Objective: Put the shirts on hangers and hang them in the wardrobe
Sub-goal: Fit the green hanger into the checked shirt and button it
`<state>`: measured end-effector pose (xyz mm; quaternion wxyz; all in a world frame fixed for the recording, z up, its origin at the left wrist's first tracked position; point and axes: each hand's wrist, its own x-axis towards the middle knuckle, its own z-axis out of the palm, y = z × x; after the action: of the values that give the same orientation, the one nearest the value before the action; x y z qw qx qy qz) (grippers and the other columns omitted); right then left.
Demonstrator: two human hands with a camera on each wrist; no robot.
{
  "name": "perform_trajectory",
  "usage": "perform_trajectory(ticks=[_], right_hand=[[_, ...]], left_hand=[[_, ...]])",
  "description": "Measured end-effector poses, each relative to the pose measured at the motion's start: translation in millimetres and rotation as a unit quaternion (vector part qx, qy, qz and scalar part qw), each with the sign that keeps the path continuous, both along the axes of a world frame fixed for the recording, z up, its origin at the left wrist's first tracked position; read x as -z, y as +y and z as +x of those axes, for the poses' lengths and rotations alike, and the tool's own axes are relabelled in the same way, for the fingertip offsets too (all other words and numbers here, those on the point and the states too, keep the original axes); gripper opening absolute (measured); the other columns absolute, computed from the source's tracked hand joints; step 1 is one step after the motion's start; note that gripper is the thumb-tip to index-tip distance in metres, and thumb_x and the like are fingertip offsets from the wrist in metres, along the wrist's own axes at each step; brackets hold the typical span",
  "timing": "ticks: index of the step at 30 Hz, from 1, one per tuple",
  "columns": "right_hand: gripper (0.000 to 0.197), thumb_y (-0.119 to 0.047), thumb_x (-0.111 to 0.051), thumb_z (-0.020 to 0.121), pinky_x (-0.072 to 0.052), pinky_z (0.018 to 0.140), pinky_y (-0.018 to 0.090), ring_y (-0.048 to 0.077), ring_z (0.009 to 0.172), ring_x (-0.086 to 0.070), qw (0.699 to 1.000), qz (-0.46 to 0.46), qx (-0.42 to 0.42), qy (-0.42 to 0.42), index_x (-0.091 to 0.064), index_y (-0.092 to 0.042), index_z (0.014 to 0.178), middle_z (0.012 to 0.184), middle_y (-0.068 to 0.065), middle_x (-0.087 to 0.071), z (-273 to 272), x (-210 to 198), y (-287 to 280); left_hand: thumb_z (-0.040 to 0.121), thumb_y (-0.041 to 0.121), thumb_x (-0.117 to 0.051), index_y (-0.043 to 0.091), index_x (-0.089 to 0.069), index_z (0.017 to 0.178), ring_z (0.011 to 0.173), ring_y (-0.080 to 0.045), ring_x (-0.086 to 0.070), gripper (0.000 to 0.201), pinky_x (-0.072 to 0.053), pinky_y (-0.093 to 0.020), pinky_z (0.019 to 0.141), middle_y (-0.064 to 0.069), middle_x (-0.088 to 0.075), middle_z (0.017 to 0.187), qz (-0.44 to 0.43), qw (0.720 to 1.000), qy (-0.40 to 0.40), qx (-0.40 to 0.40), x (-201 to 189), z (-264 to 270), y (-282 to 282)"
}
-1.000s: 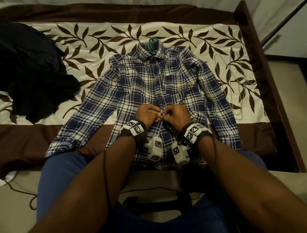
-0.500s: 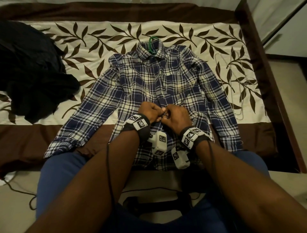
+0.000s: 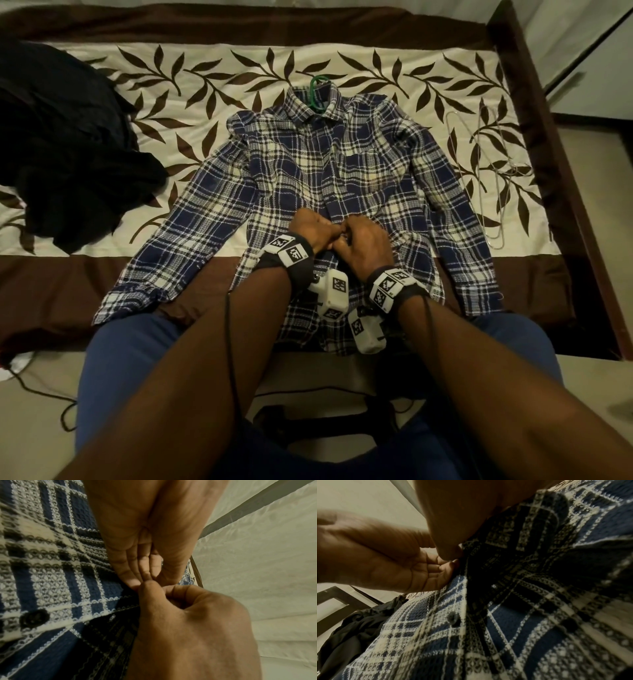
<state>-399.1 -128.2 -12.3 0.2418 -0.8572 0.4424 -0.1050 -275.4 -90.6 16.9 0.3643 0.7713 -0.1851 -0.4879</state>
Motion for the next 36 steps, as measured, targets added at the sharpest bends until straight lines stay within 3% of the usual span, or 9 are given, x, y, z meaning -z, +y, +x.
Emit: perform_trajectory(ticks=[8, 12, 15, 17, 21, 27, 30, 33, 36], right_hand=[[0.009, -0.008, -0.070, 0.082, -0.042, 0.071, 0.025, 0.013, 0.077, -0.052, 0.998, 0.020, -0.002, -0.061, -0.065, -0.009, 0.090, 0.086, -0.004, -0.056, -4.1, 6.7, -2.2], [0.012, -0.008, -0.070, 0.078, -0.051, 0.067, 0.019, 0.011, 0.073, -0.061, 0.989, 0.090, 0.039, -0.115, -0.072, -0.012, 0.089, 0.083, -0.005, -0.066, -4.9, 6.5, -2.4], [0.011, -0.009, -0.069, 0.085, -0.047, 0.064, 0.006, 0.004, 0.076, -0.065, 0.972, 0.154, 0.082, -0.158, -0.076, -0.014, 0.093, 0.085, -0.006, -0.071, -7.0, 5.5, -6.0], [0.009, -0.010, -0.070, 0.087, -0.049, 0.064, 0.010, 0.005, 0.077, -0.067, 0.960, 0.190, 0.110, -0.173, -0.076, -0.012, 0.094, 0.086, -0.004, -0.072, -8.7, 4.7, -9.9], [0.007, -0.006, -0.069, 0.089, -0.052, 0.066, 0.017, 0.009, 0.072, -0.067, 0.941, 0.251, 0.126, -0.189, -0.075, -0.007, 0.091, 0.083, 0.002, -0.073, -9.3, 5.1, -16.3], [0.009, -0.003, -0.067, 0.092, -0.049, 0.055, 0.014, 0.001, 0.051, -0.060, 0.909, 0.336, 0.128, -0.212, -0.072, 0.003, 0.095, 0.068, 0.006, -0.067, -11.5, 2.4, -21.1], [0.013, 0.000, -0.069, 0.089, -0.052, 0.060, 0.014, 0.001, 0.058, -0.064, 0.904, 0.338, 0.129, -0.229, -0.072, 0.005, 0.100, 0.078, 0.008, -0.070, -14.0, -0.9, -20.7], [0.021, -0.003, -0.072, 0.087, -0.054, 0.070, 0.014, 0.003, 0.076, -0.070, 0.913, 0.340, 0.095, -0.206, -0.074, -0.005, 0.109, 0.091, 0.002, -0.074, -18.9, -1.3, -20.3], [0.023, -0.008, -0.073, 0.088, -0.058, 0.081, 0.024, 0.011, 0.088, -0.072, 0.939, 0.306, 0.046, -0.152, -0.074, -0.012, 0.110, 0.096, -0.001, -0.076, -26.1, -1.2, -18.0]], left_hand=[[0.079, 0.000, -0.079, 0.000, -0.061, 0.071, 0.065, -0.025, -0.066, 0.019, -0.058, -0.030, 0.062, -0.017, -0.066, 0.073, 0.006, 0.999, 0.026, -0.037, -2.3, -2.0, -2.7], [0.074, 0.007, -0.085, 0.002, -0.059, 0.072, 0.059, -0.022, -0.063, 0.026, -0.054, -0.027, 0.052, -0.017, -0.066, 0.073, 0.004, 0.998, 0.032, -0.061, -1.2, -3.3, -3.2], [0.069, 0.006, -0.087, 0.004, -0.058, 0.070, 0.066, -0.024, -0.066, 0.030, -0.061, -0.036, 0.066, -0.013, -0.067, 0.072, 0.000, 0.997, 0.018, -0.075, 0.0, -4.8, -1.8], [0.069, 0.005, -0.087, 0.008, -0.060, 0.069, 0.072, -0.027, -0.069, 0.027, -0.062, -0.041, 0.073, -0.010, -0.067, 0.073, -0.004, 0.997, -0.005, -0.071, 2.1, -6.4, -0.2], [0.070, 0.005, -0.087, 0.012, -0.062, 0.069, 0.074, -0.026, -0.068, 0.026, -0.061, -0.039, 0.073, -0.007, -0.067, 0.073, -0.034, 0.997, -0.018, -0.061, 4.1, -8.7, 4.1], [0.072, -0.004, -0.080, 0.010, -0.064, 0.077, 0.082, -0.032, -0.069, 0.022, -0.060, -0.051, 0.081, -0.011, -0.066, 0.079, -0.060, 0.997, -0.022, -0.034, 8.8, -4.7, 10.4], [0.073, -0.005, -0.080, 0.011, -0.066, 0.077, 0.075, -0.026, -0.066, 0.022, -0.061, -0.048, 0.079, -0.009, -0.066, 0.075, -0.078, 0.996, -0.042, -0.018, 12.1, -1.4, 12.1], [0.075, -0.004, -0.080, 0.011, -0.066, 0.077, 0.074, -0.028, -0.070, 0.020, -0.062, -0.043, 0.073, -0.009, -0.068, 0.074, -0.086, 0.994, -0.042, -0.045, 15.8, 1.1, 14.4], [0.075, 0.004, -0.084, 0.008, -0.067, 0.083, 0.076, -0.028, -0.073, 0.018, -0.063, -0.039, 0.069, -0.013, -0.072, 0.083, -0.072, 0.995, -0.041, -0.056, 18.0, 3.7, 19.6]])
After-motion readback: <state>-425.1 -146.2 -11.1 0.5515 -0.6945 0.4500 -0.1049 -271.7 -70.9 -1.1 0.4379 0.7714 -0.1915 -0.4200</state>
